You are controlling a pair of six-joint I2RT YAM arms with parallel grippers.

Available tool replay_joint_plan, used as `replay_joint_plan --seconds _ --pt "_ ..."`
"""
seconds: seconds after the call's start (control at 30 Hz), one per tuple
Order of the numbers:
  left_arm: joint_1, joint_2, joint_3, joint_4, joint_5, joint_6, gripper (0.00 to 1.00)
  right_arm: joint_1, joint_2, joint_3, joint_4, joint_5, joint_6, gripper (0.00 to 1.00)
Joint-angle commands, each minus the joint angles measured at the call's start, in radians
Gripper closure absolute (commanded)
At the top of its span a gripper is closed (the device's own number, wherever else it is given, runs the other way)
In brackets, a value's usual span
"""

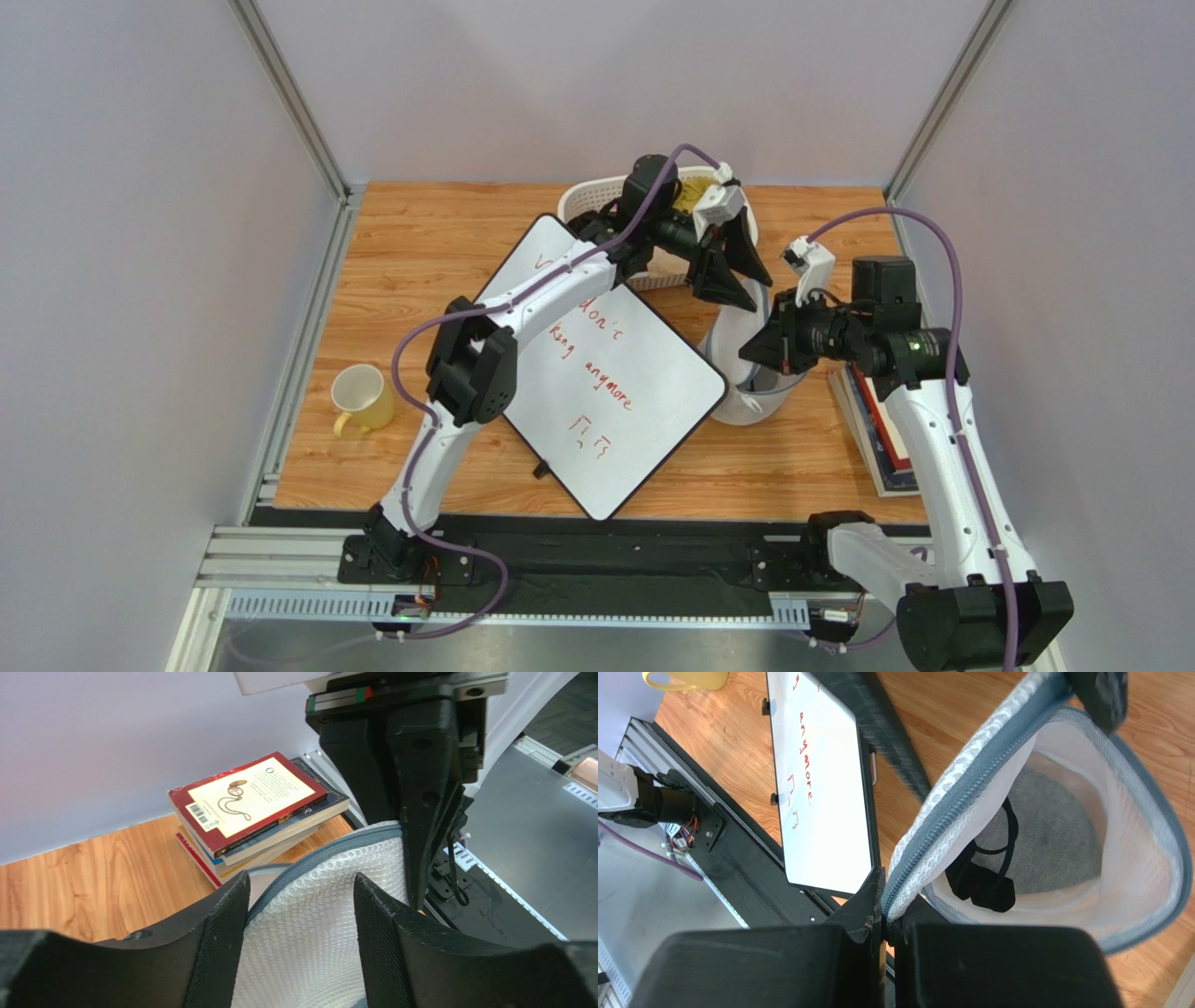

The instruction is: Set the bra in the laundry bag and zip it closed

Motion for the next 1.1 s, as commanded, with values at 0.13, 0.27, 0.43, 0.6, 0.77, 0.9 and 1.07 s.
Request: replay_joint_plan --seconds 0.13,0.27,0.43,0.6,0.77,0.9,1.07 --pt "-0.013 0.002 0.034 0.120 0.064 -0.041 0.67 0.019 -0.050 -0.002 0.025 0.027 -0.005 1.00" --pt "-0.013 -0.026 0.005 0.098 0.003 -0.028 0.87 0.019 -0.083 -0.023 0.031 0.228 0.037 1.00" --pt "-0.013 -0.089 -0.087 0.092 -0.218 -0.079 1.00 0.016 -0.109 -0.025 0.029 0.492 0.160 1.00" --pt "-0.019 -0.138 -0.133 0.051 -0.568 -0.250 1.00 0.001 -0.061 -0.027 -0.006 0.771 0.322 0.54" --pt "-0.043 -0.150 -0.170 -0.007 -0.846 -0.471 1.00 -0.039 0.006 -0.022 -0.064 0.834 0.556 0.32" --pt "-0.057 -0.144 -0.184 -0.099 -0.993 -0.629 1.00 -0.042 0.026 0.001 -0.102 0.844 0.656 0.23" --pt "-0.057 -0.144 -0.256 -0.027 -1.047 -0.786 1.00 -0.061 -0.035 -0.124 0.038 0.683 0.753 0.16"
